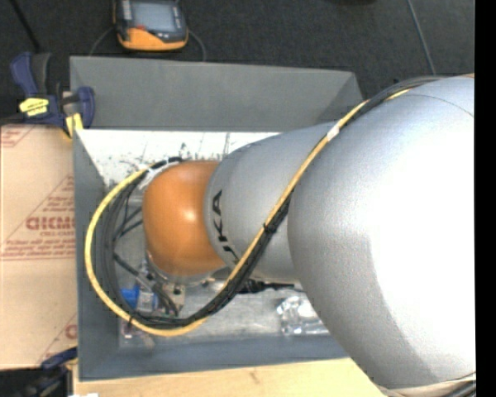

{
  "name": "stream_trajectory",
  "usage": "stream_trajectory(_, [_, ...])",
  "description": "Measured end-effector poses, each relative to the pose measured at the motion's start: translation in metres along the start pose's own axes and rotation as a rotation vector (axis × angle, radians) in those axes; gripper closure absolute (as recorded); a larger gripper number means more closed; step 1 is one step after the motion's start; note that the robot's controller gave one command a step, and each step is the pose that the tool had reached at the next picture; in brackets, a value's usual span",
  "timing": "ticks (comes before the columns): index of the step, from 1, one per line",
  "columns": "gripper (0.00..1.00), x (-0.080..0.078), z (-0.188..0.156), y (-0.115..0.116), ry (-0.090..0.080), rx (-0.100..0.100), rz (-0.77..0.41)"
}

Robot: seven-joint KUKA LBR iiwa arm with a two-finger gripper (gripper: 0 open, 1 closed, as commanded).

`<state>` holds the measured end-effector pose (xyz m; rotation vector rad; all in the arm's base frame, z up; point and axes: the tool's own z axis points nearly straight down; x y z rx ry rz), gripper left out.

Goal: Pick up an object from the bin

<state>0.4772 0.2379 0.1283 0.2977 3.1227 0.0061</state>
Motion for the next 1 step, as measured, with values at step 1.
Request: stream_trajectory(1, [1.00,-0.0024,-0.0584,0.0008,-0.001,-0.001,-0.003])
